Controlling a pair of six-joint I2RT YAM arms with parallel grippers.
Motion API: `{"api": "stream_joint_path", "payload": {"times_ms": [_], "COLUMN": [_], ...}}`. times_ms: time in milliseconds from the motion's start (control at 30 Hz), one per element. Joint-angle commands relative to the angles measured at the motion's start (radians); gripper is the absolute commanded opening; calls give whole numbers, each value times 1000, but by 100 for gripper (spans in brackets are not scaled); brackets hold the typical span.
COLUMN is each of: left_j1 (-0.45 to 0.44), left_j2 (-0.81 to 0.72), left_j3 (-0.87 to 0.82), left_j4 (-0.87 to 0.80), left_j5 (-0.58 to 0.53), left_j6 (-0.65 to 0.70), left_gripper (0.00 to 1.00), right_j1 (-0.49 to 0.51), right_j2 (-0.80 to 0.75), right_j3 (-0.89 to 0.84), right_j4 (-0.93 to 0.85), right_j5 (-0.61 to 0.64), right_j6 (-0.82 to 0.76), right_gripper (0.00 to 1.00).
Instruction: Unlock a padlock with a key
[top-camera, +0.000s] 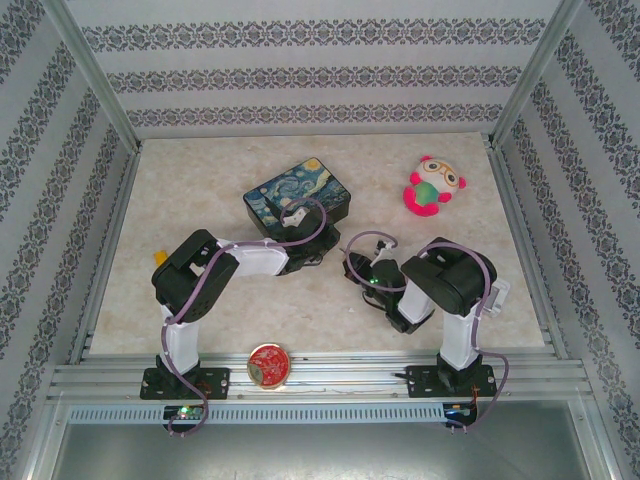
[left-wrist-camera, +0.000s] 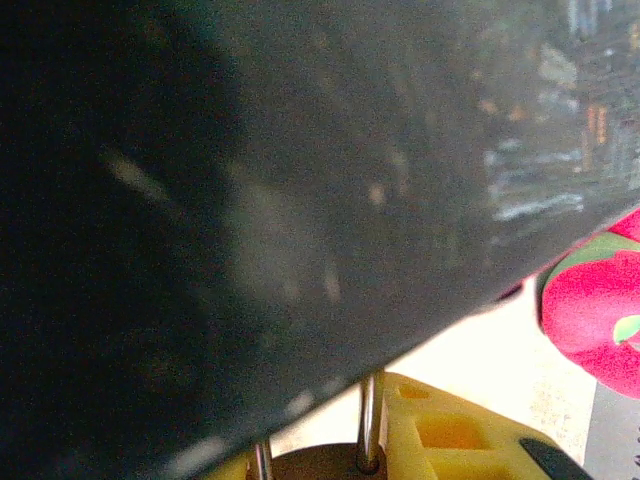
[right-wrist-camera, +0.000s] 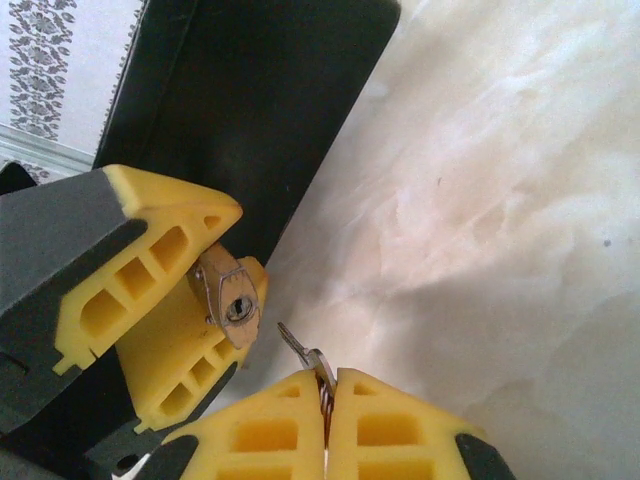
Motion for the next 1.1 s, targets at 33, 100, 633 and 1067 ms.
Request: {"api": "stream_joint_path", "payload": {"times_ms": [33,100,633,1067], "left_j1": [-12,-11,-10,-10], "left_j2": [41,44,66,66], "left_j3": [-39,-40,-40,-51], "left_j4": [35,38,61,70], "left_j5": [122,127,142,142], "left_j6": [-148,-151,-161,-166], "left_gripper": [6,6,6,6], "right_j1": [-16,-18,-26,-35], "right_j2": [0,0,21,1], "right_j3": [26,35,74,23], "right_j4": [-10,-12,-10,-10], "right_j5": [-19,-24,-52,-13], "right_j6": [1,0,20,41], "right_gripper": [0,0,0,0]}}
